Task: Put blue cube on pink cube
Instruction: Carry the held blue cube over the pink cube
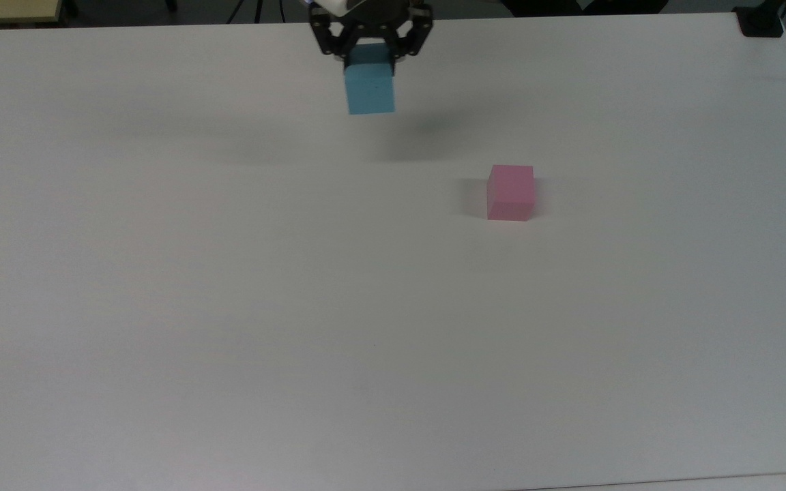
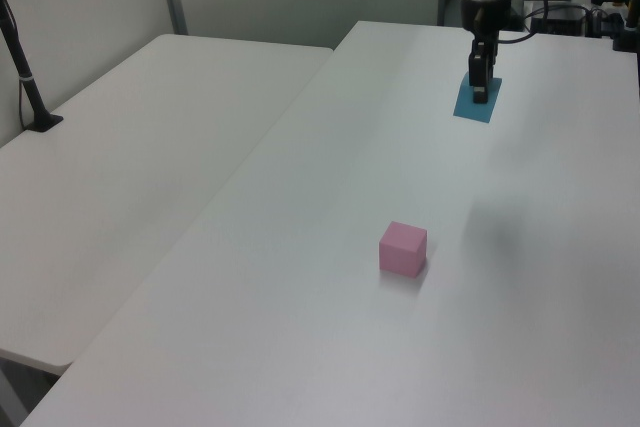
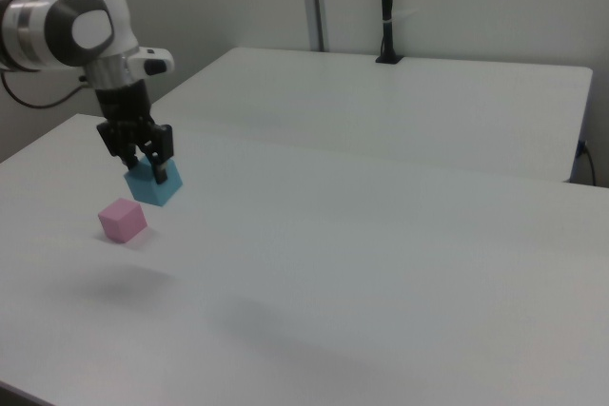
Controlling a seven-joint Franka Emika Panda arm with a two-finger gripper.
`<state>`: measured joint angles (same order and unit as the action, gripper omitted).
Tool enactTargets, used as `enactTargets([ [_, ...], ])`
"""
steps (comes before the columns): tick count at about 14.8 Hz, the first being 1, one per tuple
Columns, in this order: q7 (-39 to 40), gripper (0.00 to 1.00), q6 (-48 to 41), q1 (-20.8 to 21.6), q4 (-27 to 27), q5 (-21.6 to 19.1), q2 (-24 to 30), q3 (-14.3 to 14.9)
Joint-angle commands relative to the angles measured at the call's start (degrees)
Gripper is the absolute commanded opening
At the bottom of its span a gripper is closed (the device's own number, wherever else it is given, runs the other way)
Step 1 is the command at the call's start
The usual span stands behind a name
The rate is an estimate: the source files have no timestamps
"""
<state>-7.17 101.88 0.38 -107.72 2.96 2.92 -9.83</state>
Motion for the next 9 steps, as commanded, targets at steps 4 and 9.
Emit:
enactTargets([
  [4,-10.4,0.5,3.93,-0.03,4.36,-3.75,-2.65,-5.98],
  [9,-17.08,0.5,9.29,0.94,4.45,-3.05,-8.01,-10.03],
])
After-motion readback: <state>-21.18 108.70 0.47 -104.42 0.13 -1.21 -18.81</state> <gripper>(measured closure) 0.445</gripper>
